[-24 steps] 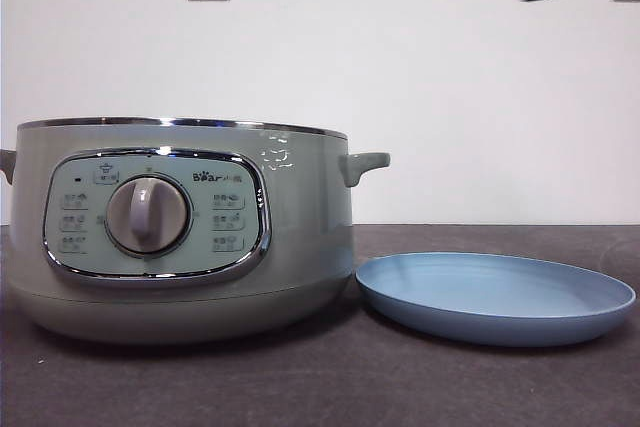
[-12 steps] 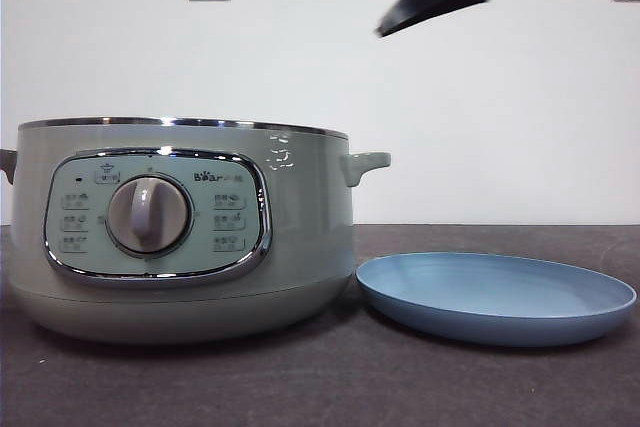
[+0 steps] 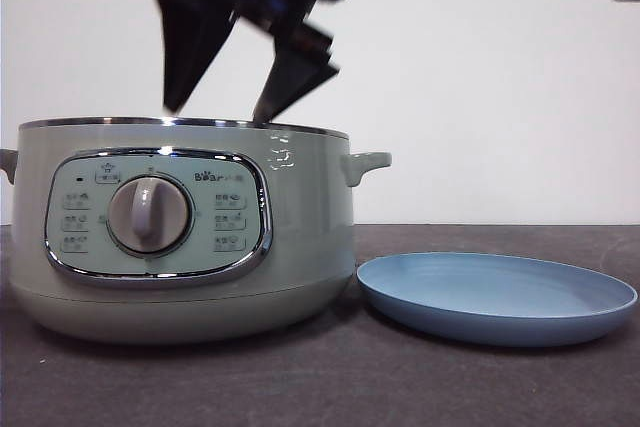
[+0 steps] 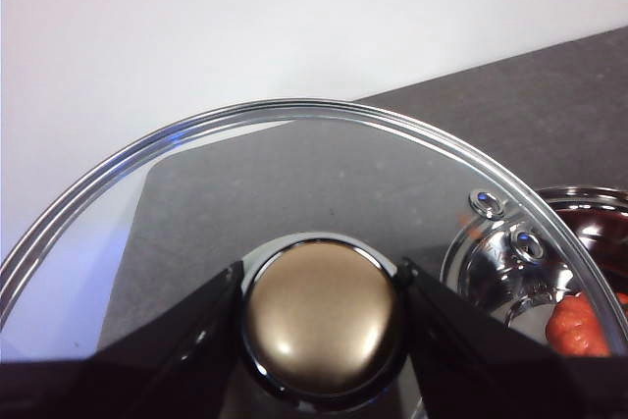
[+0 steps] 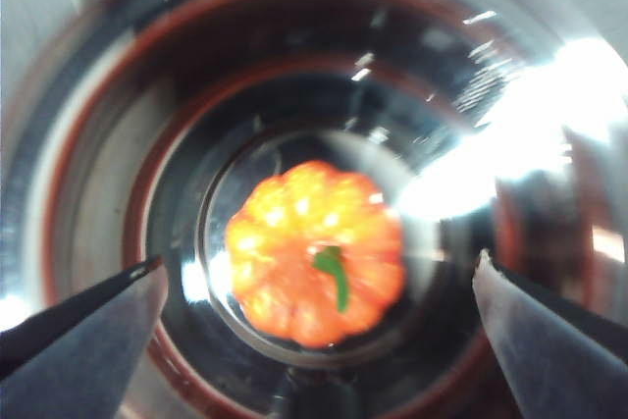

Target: Take the pumpkin out from the steamer,put the pumpkin in the blue plate,close the lid

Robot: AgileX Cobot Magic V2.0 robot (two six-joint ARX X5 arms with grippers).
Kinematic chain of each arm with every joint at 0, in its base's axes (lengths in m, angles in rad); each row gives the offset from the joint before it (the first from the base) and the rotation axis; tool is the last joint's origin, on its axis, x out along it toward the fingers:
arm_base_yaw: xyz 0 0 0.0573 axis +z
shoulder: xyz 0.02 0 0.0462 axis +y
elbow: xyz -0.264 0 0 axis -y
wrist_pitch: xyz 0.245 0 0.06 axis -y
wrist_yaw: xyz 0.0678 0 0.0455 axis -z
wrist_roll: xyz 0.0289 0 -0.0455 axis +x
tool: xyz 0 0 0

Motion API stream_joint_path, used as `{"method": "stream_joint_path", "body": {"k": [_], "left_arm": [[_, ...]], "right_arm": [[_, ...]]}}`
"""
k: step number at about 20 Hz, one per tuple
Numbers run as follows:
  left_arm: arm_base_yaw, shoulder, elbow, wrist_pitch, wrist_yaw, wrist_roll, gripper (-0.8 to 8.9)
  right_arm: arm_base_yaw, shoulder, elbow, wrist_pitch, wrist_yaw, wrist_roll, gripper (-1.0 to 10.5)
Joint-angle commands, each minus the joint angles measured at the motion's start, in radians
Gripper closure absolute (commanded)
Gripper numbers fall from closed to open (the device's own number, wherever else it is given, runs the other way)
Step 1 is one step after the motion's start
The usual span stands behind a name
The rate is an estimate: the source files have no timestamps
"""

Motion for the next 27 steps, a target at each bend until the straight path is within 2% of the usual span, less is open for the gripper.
{"method": "stream_joint_path", "body": {"k": [1,8,9,11,15,19,21,24,27], "left_arm": [[0.0,-0.008,0.01,0.043,-0.008,0.008,8.22],[0.0,-0.008,0.01,0.037,-0.006,0.008,8.22],[0.0,-0.008,0.01,0.034,-0.006,0.008,8.22],[0.0,-0.008,0.01,0.026,-0.006,0.008,8.22],[0.0,-0.007,0.01,0.024,-0.005,0.008,8.22],[0.0,0.011,0.01,0.049,0.006,0.008,8.22],[0.0,0.03,0.01,0.061,0.053,0.008,8.22],[0.0,0.053,0.01,0.086,0.068,0.008,8.22],[0.0,0.073,0.01,0.12,0.109,0.008,8.22]], "right_arm": [[0.01,0.055,0.003,0.015,0.004,-0.022,4.0],[0.01,0.153,0.003,0.06,0.001,-0.029,4.3],[0.011,0.153,0.003,0.063,0.002,-0.027,5.5],[0.018,0.149,0.003,0.07,0.001,-0.026,9.7],[0.016,0.065,0.003,0.05,0.002,-0.01,9.5],[-0.027,-0.121,0.003,-0.103,0.002,-0.01,9.5],[-0.095,-0.201,0.003,-0.261,0.003,0.045,9.5],[-0.224,-0.261,0.0,-0.499,0.002,0.173,9.5],[-0.323,-0.299,-0.044,-0.549,0.006,0.229,9.5]]}}
